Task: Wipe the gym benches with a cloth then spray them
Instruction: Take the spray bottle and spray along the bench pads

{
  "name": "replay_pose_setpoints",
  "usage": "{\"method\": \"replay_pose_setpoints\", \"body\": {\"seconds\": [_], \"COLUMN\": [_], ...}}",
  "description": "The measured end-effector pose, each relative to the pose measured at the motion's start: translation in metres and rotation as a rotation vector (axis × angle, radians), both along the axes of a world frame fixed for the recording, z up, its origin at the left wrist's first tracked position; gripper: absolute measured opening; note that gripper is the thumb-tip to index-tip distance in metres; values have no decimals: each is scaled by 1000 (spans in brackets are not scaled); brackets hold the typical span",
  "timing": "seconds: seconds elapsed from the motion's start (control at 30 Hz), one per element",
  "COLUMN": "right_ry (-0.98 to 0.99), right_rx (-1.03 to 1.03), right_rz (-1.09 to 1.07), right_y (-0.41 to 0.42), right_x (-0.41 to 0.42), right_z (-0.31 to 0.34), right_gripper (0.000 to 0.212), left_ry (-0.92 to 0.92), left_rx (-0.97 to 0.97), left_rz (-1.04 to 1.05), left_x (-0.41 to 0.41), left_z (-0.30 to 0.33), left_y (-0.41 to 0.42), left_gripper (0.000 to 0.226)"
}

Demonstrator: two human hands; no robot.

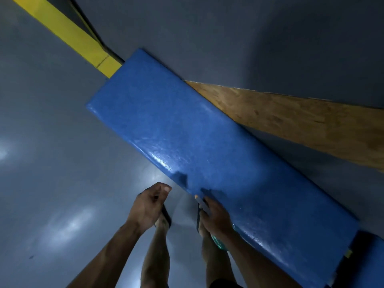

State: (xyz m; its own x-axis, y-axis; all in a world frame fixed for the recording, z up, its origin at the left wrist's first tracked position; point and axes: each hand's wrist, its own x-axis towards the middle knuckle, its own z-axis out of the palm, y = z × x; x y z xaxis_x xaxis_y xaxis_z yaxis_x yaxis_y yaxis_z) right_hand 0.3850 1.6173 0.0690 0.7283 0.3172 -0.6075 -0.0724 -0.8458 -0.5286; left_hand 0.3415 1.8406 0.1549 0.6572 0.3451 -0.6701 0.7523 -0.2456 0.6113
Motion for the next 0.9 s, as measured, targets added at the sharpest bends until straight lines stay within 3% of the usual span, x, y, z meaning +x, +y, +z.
{"method": "replay_pose_setpoints", "body": {"seconds": [0.13, 0.23, 0.33, 0.4, 0.5, 0.73, 0.9], "right_ry": [55, 49, 1, -47, -49, -35, -131], "right_rx": [83, 124, 56, -27, 22, 172, 91], "right_rz": [-176, -245, -210, -132, -136, -610, -676], "right_y": [22, 37, 54, 64, 71, 76, 60], "right_x": [15, 30, 36, 35, 34, 56, 83], "right_z": [3, 5, 6, 8, 4, 9, 4], "right_gripper": [31, 32, 24, 29, 20, 19, 11], "left_ry": [-1, -2, -9, -17, -24, -57, -9], "left_rx": [-11, -17, -33, -47, -43, -15, -2], "left_rz": [-11, -29, -61, -68, -100, -159, -213], "left_x": [-8, -8, -6, -3, 1, 11, 19], "left_z": [-6, -7, -7, -7, -9, -4, -4], "left_y": [28, 46, 61, 70, 83, 106, 108], "left_gripper": [16, 17, 16, 17, 18, 18, 20]}}
